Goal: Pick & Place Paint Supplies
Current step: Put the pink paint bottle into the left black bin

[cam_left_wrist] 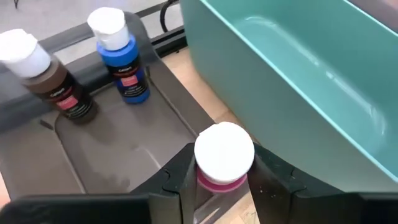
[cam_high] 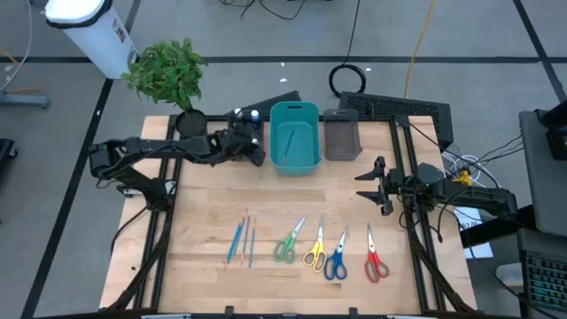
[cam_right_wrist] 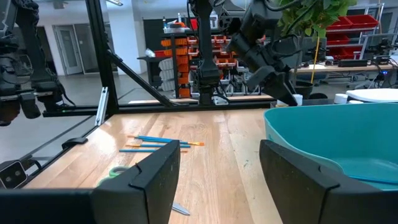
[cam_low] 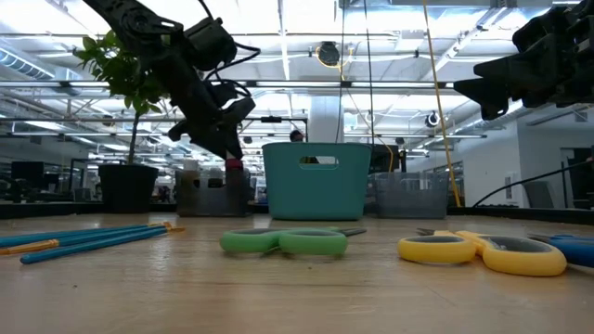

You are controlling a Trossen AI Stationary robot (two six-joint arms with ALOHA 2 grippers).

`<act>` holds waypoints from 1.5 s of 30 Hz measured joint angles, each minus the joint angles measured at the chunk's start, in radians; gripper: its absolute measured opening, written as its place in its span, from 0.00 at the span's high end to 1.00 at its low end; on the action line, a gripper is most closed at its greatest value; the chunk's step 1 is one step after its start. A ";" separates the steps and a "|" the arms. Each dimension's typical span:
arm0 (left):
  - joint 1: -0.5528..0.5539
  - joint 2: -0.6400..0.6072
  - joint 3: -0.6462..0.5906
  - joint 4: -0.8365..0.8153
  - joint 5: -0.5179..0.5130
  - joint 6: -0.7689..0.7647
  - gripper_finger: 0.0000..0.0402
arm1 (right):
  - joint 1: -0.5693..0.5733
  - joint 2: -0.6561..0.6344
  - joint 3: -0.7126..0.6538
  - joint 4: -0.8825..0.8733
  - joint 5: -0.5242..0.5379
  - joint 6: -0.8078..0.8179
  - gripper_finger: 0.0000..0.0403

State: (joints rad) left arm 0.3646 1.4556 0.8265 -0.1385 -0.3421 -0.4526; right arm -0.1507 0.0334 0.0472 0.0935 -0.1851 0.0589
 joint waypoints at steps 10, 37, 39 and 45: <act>-0.031 0.060 0.000 0.008 0.002 0.091 0.67 | 0.000 0.000 0.000 0.000 0.000 0.000 0.47; -0.031 0.087 0.002 0.023 -0.004 0.104 0.46 | 0.000 0.000 0.000 0.000 0.000 0.000 0.47; -0.031 0.082 0.001 0.021 -0.006 0.108 0.43 | 0.000 0.000 0.000 0.000 0.000 0.000 0.47; -0.031 0.058 0.000 0.007 0.005 0.111 0.36 | 0.000 0.000 0.000 0.000 0.000 0.000 0.47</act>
State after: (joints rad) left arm 0.3340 1.5134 0.8265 -0.1316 -0.3372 -0.3416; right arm -0.1506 0.0331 0.0473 0.0937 -0.1852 0.0589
